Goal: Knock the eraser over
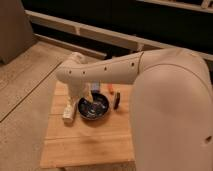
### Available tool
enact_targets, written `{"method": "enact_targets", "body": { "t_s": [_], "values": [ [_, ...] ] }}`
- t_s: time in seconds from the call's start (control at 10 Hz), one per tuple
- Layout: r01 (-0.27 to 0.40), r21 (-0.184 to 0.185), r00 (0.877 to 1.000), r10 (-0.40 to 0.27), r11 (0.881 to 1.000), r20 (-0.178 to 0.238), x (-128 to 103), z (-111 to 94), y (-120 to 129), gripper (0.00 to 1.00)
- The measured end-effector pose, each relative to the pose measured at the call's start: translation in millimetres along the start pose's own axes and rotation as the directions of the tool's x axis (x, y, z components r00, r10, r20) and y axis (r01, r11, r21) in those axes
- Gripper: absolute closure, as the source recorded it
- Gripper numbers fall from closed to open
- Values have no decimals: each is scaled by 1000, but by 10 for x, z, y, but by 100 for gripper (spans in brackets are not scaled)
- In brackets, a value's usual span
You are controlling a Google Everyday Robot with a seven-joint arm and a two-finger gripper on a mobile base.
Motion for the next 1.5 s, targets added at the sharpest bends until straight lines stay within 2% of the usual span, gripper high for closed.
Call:
{"method": "enact_targets", "body": {
  "t_s": [0.2, 0.3, 0.6, 0.9, 1.2, 1.5],
  "values": [
    [8, -4, 1000, -8, 1000, -2, -2, 15, 23, 35],
    [20, 4, 1000, -20, 1000, -22, 21, 88, -1, 35],
    [57, 25, 997, -56, 998, -48, -33, 160, -176, 35],
    [78, 31, 996, -77, 996, -47, -129, 161, -373, 35],
    [66, -17, 997, -66, 998, -32, -199, 222, -624, 35],
    [70, -23, 997, -71, 997, -32, -198, 224, -585, 35]
  ]
}}
